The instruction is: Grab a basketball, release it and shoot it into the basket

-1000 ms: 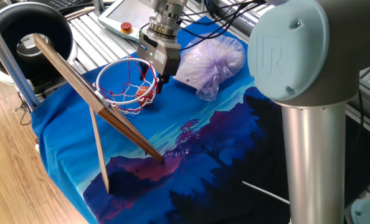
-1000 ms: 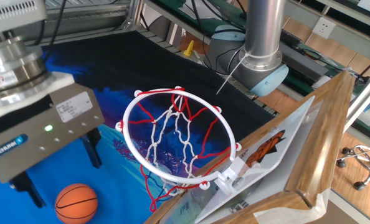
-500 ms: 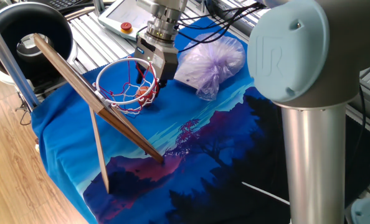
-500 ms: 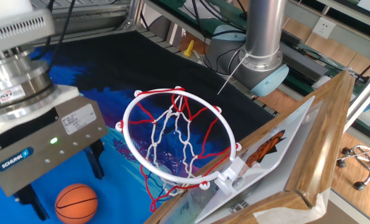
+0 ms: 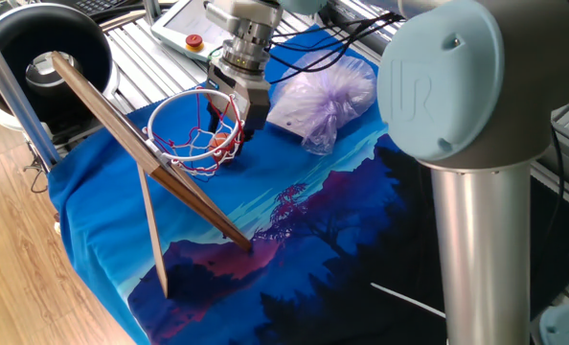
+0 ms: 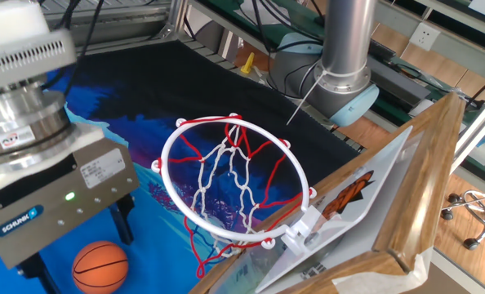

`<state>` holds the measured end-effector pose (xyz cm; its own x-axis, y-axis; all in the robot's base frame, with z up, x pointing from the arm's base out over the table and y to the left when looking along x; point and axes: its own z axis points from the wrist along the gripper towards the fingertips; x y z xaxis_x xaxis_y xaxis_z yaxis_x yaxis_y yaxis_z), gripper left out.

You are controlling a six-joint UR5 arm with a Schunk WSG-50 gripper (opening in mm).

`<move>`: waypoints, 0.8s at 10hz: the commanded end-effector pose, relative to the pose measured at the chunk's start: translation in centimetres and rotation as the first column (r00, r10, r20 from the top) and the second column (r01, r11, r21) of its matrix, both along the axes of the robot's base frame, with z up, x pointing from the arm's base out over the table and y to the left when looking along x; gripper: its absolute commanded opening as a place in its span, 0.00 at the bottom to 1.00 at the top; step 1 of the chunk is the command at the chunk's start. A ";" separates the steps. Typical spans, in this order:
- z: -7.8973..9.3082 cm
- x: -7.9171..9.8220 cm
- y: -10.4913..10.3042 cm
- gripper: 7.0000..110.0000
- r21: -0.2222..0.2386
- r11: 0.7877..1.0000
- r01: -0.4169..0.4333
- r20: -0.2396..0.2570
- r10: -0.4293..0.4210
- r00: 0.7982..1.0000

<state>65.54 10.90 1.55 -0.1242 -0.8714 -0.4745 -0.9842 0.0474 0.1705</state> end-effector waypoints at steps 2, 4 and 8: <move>-0.8 0.1 0.4 0.79 -0.007 0.999 0.037 -0.002 -0.037 0.999; -0.6 0.0 0.8 0.79 0.009 0.999 0.046 -0.011 -0.046 0.999; -0.8 -0.4 0.6 0.57 0.004 0.999 0.053 -0.020 -0.053 0.998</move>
<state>65.12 11.39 0.61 -0.1648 -0.8684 -0.4676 -0.9788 0.0855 0.1860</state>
